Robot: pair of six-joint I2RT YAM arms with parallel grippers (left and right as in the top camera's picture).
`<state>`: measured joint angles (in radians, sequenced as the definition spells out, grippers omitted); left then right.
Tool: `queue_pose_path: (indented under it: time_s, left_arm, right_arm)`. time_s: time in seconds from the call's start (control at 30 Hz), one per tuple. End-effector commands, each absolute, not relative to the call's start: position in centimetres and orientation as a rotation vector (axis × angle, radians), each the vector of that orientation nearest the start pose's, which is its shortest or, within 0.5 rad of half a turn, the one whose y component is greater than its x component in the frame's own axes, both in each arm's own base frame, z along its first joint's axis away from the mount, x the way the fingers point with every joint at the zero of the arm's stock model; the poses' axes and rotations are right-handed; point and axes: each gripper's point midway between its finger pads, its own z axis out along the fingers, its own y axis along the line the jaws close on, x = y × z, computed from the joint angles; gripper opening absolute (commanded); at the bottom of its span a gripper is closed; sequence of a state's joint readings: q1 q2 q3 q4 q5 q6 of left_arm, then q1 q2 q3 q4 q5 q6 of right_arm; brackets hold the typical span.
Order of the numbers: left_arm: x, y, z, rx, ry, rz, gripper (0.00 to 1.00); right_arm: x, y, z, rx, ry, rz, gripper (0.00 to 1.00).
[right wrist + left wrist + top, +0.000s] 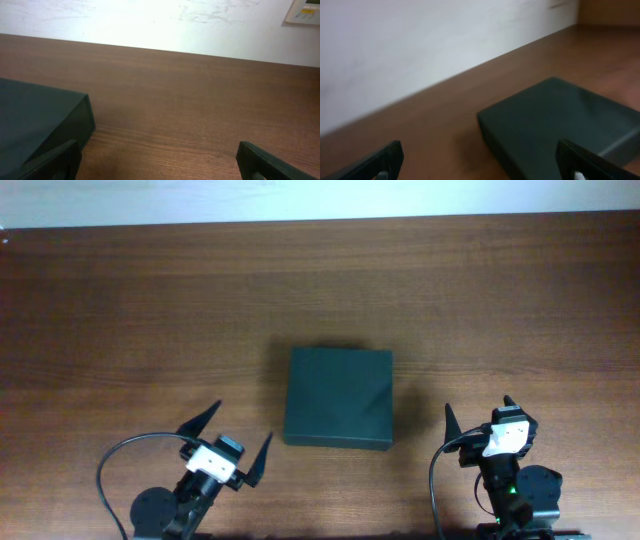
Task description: Pack container
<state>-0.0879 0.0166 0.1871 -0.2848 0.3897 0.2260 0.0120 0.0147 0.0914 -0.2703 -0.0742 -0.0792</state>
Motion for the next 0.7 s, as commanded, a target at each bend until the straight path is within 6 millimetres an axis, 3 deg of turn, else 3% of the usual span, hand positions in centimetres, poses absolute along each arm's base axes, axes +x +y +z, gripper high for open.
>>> queue_pose_path:
  time_s: [0.0,0.33,0.67]
  left_arm:
    - [22.4,-5.4,18.3,0.250,1.688,-0.211,0.99]
    - [23.4,-2.4,14.5,-0.026,1.785,-0.171,0.99]
    - [23.4,1.8,14.6,-0.198,1.762,0.043,0.99]
  right_arm:
    - [23.6,1.5,14.7,-0.129,1.755,0.009,0.99]
    - [23.6,1.5,14.7,-0.129,1.755,0.009,0.99]
    - [23.6,1.5,14.7,-0.129,1.755,0.009,0.99]
